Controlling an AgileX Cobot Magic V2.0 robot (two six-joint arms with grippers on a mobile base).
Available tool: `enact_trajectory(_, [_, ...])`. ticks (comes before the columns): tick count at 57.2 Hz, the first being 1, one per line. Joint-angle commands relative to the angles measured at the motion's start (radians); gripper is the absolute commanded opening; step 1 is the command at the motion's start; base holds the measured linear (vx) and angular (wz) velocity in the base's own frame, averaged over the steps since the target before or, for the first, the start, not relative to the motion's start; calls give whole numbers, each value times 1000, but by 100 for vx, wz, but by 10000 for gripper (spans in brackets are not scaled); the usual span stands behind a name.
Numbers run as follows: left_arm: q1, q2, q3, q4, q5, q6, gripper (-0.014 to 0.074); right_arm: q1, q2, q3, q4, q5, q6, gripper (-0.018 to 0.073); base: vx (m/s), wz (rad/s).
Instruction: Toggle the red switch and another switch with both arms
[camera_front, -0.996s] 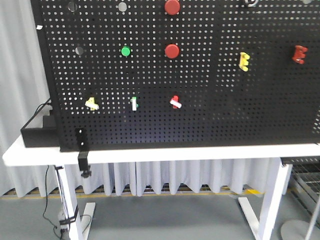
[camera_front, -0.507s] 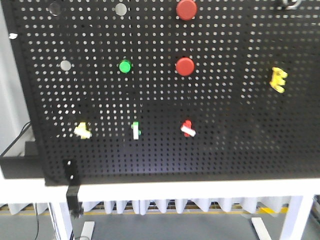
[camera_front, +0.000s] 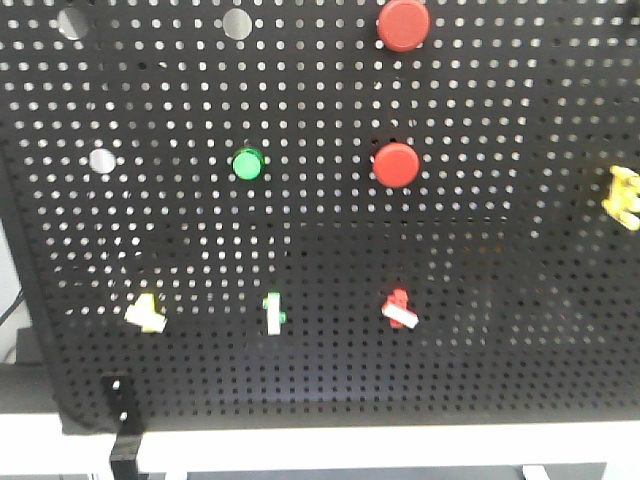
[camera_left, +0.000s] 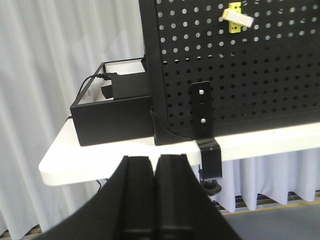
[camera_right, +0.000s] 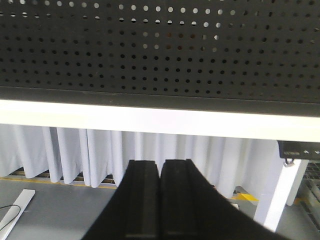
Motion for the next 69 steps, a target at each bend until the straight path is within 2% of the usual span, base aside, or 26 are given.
enact_trajectory(1, [1,-18,19,-4,-79,-3,3,-3,-11,4,-3,-83,-9,-6,14,1])
enact_trajectory(56, [1,-18,18,-3,-82,-2,3,-3,-11,4,-2,-113,-8,-6,4,0])
enact_trajectory(69, [1,-18,18,-3,-202,-2,3,-3,-11,4,-3,-194,-8,-6,0,0])
